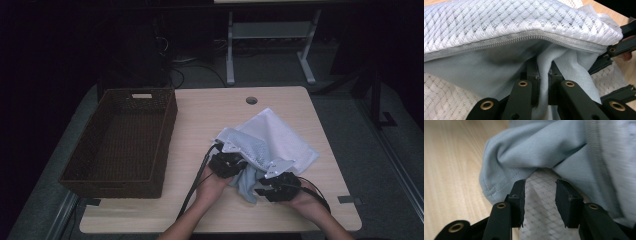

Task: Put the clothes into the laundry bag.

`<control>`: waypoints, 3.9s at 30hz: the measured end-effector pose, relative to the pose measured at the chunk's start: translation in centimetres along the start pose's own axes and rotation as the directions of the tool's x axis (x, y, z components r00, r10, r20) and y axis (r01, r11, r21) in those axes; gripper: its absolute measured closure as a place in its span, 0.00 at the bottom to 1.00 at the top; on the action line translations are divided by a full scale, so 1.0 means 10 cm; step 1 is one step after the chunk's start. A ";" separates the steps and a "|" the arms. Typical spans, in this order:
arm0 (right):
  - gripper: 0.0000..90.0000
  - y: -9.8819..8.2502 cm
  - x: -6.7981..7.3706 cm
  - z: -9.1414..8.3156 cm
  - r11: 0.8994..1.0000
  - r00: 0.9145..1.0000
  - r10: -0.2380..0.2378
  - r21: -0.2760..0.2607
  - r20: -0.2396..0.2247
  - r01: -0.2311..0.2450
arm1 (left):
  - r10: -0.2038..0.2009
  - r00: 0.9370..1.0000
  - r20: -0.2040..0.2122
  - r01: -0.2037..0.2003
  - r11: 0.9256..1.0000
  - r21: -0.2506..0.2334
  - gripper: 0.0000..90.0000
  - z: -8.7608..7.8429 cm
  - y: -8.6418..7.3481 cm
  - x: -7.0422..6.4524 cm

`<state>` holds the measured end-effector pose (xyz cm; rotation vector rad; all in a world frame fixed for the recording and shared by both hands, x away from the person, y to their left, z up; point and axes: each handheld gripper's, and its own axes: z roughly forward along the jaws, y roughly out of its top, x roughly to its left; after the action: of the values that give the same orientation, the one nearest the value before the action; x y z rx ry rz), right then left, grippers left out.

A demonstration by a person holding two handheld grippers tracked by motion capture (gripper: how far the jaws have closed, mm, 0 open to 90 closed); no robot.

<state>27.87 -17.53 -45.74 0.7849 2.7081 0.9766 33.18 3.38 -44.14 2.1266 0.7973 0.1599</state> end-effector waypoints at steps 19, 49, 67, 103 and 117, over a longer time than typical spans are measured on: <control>1.00 -0.04 0.03 -0.03 0.995 0.994 -0.075 0.063 -0.076 0.080 | -0.057 0.994 -0.097 0.049 0.995 -0.086 0.95 0.16 0.26 -0.02; 0.99 -0.06 0.01 -0.12 0.991 0.983 -0.106 0.067 -0.152 0.118 | -0.093 0.975 -0.202 0.097 0.995 0.011 0.51 -0.40 -0.03 0.75; 0.99 -0.09 -0.09 -0.22 0.994 0.989 -0.090 0.051 -0.116 0.096 | -0.049 0.995 -0.092 0.061 0.989 0.136 1.00 -0.08 -0.01 0.86; 0.63 0.43 -0.21 -0.26 0.989 0.998 -0.063 -0.133 0.006 0.063 | 0.063 0.998 0.027 -0.064 0.996 0.068 0.50 -0.59 -0.41 -0.10; 0.98 0.44 -0.25 -0.38 0.978 0.999 -0.042 -0.201 0.032 0.048 | 0.085 0.996 0.013 -0.086 0.992 0.096 0.69 -0.40 -0.45 -0.11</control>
<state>30.66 -18.07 -40.11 0.6907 2.5396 1.1966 28.64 7.42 -44.82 2.2523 0.7219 0.1601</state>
